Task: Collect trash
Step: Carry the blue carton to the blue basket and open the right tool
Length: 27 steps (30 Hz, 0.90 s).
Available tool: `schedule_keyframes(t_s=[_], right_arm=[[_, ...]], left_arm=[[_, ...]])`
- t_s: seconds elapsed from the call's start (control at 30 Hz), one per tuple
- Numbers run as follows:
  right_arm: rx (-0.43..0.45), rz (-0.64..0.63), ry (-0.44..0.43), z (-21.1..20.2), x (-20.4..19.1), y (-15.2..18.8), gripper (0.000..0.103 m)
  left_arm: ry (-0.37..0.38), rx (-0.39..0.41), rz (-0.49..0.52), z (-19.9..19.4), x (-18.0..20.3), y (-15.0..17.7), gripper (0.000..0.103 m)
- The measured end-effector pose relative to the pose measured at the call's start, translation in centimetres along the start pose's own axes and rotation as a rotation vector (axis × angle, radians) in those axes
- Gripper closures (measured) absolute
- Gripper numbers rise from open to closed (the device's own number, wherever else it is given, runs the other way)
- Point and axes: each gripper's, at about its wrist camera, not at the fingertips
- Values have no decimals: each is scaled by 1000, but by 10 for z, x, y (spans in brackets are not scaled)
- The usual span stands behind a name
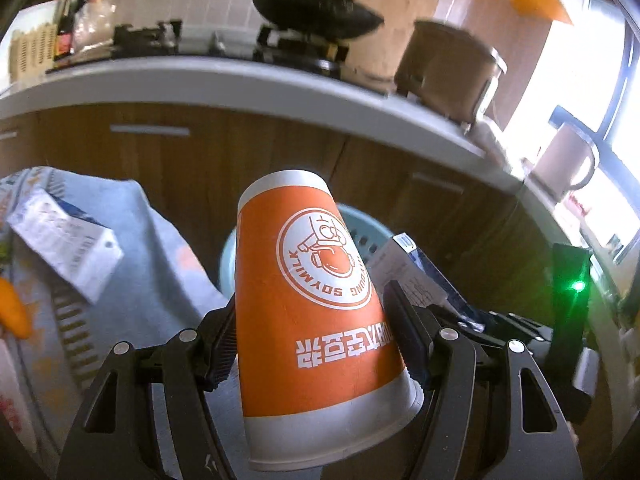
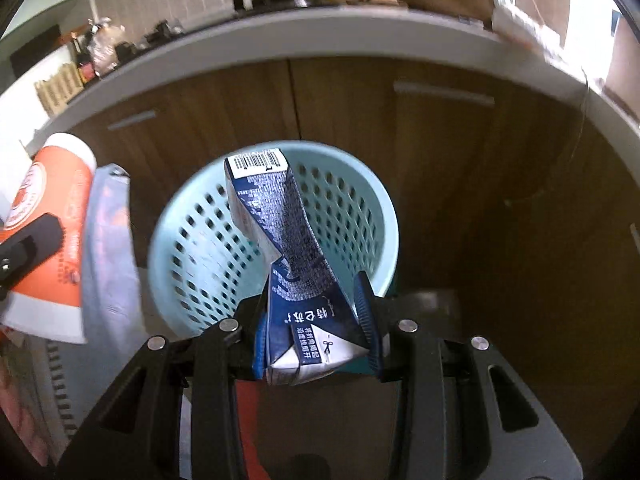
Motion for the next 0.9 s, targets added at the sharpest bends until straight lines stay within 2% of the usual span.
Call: schedule_keyframes(t_s=[0.1, 0.2, 0.27, 0.3, 0.67, 0.9], right_arm=[[-39, 11, 11, 13, 1, -1, 68], [-50, 22, 1, 21, 3, -3, 67], [-47, 31, -15, 21, 4, -3, 54], [-39, 31, -18, 19, 4, -2, 50], [17, -1, -33, 0, -16, -9, 50], [125, -84, -110, -36, -60, -10, 50]], left_arm=[[-1, -54, 9, 22, 1, 2, 38], [2, -93, 14, 35, 1, 5, 33], [-18, -93, 27, 36, 1, 7, 28], [-22, -89, 32, 37, 1, 8, 27], [-29, -21, 1, 4, -11, 10, 26], [-54, 77, -16, -52, -22, 17, 26]])
Point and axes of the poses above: each gripper's, at about its wrist camera, not at the fingertips, and z roughly the way its jaws point, x to its right, y to its underside
